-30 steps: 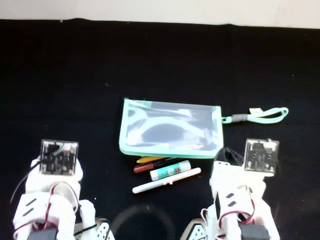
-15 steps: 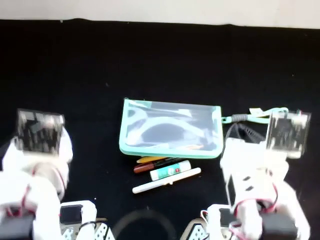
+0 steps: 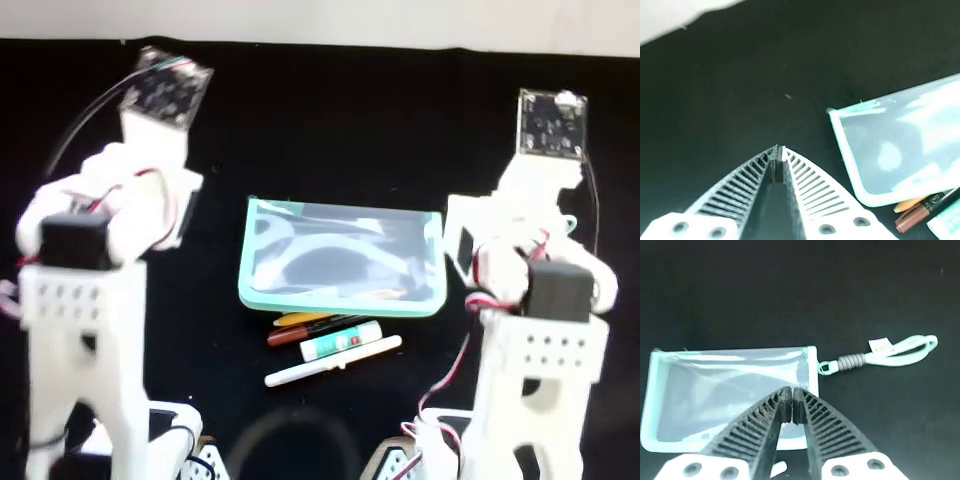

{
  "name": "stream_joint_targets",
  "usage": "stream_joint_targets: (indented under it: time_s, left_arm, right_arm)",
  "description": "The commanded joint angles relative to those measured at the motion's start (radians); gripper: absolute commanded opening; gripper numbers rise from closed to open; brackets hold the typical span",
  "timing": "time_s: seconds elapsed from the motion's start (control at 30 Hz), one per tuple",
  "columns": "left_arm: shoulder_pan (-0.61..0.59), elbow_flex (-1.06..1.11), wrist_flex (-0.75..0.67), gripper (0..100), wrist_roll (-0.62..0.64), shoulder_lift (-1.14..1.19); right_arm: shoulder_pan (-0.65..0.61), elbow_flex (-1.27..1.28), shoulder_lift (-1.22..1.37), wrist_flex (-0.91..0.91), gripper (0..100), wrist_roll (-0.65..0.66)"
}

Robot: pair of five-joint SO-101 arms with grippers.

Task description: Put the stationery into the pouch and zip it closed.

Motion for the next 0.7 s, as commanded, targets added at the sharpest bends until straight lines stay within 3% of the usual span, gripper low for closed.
stream_joint_targets:
  time_s: [0.0, 0.13, 0.2, 0.33, 0.47, 0.67]
  left_arm:
    - [0.042, -0.079, -0.023, 12, 0.002, 0.102]
    - [0.059, -0.128, -0.023, 30, 0.002, 0.222]
    - [0.065, -0.15, -0.023, 34, 0.002, 0.289]
    - [0.081, -0.211, -0.023, 35, 0.002, 0.446]
    - [0.091, -0.272, -0.021, 35, 0.002, 0.596]
    - [0.119, -0.343, -0.015, 35, 0.002, 0.773]
  right_arm:
    - [0.05, -0.039, 0.059, -0.013, 3.3, 0.009]
    - [0.104, -0.039, 0.12, -0.027, 3.4, 0.023]
    - [0.124, -0.039, 0.147, -0.027, 3.4, 0.123]
    - [0.162, -0.031, 0.188, -0.053, 3.4, 0.328]
    - [0.206, -0.028, 0.22, -0.117, 4.7, 0.341]
    - [0.255, -0.027, 0.306, -0.2, 23.4, 0.334]
